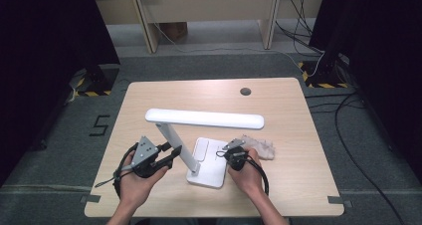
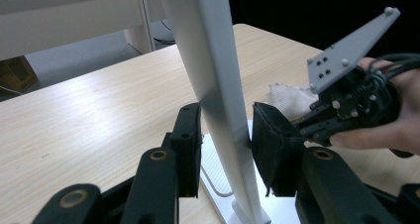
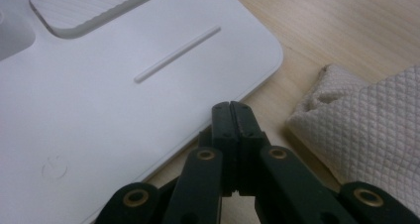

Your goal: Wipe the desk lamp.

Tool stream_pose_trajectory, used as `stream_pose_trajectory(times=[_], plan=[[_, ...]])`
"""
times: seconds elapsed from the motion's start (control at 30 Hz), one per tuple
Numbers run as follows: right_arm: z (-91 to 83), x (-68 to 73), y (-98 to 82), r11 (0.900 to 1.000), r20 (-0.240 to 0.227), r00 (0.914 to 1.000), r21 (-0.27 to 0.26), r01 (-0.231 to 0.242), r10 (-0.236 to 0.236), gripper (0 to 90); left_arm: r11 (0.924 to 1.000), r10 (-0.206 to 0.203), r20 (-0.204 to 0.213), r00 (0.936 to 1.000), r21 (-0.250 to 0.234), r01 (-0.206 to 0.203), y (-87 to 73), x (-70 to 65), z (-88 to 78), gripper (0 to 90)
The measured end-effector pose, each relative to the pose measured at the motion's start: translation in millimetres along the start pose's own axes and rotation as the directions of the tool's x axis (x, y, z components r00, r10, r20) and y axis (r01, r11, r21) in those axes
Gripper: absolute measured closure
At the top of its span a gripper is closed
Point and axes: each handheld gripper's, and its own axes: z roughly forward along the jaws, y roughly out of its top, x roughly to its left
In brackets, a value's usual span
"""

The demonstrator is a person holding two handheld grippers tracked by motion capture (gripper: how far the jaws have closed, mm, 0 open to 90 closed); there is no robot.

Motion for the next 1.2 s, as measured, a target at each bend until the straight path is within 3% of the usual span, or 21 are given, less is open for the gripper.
stream_pose_trajectory(times=[0.37, 0.47, 0.6, 0.87, 1.03, 1.2], plan=[[7.6, -0.5, 10.6, 1.0, 0.012, 0.9999, 0.009, 0.001, -0.001, 88.3, 1.0, 0.003, 0.033, 0.9995, 0.003, -0.003, -8.6, 1.1, -2.3, 61.9], [6.1, -2.2, 8.8, 1.0, 0.0, 0.9997, -0.002, -0.023, 0.023, 83.1, 1.0, 0.004, 0.046, 0.9989, -0.003, -0.004, -13.6, 6.1, -3.5, 56.0], [3.3, -5.7, 5.1, 0.999, -0.003, 0.9997, -0.019, -0.026, 0.026, 76.5, 0.9993, 0.037, 0.057, 0.9977, -0.001, -0.037, -19.1, 10.3, -7.4, 48.5], [-3.5, -8.6, 3.5, 0.998, 0.004, 0.9994, -0.05, -0.035, 0.035, 68.8, 0.9974, 0.07, 0.093, 0.9932, -0.022, -0.068, -26.6, 11.2, -17.8, 40.8], [-8.2, -8.1, 3.5, 0.997, -0.002, 0.9994, -0.062, -0.034, 0.034, 66.7, 0.9977, 0.068, 0.079, 0.9946, -0.005, -0.068, -36.6, 16.3, -25.0, 40.1], [-10.9, -9.8, 0.4, 0.997, -0.006, 0.9993, -0.063, -0.037, 0.036, 66.1, 0.9974, 0.057, 0.061, 0.9965, 0.041, -0.06, -52.1, 25.0, -29.2, 40.1]])
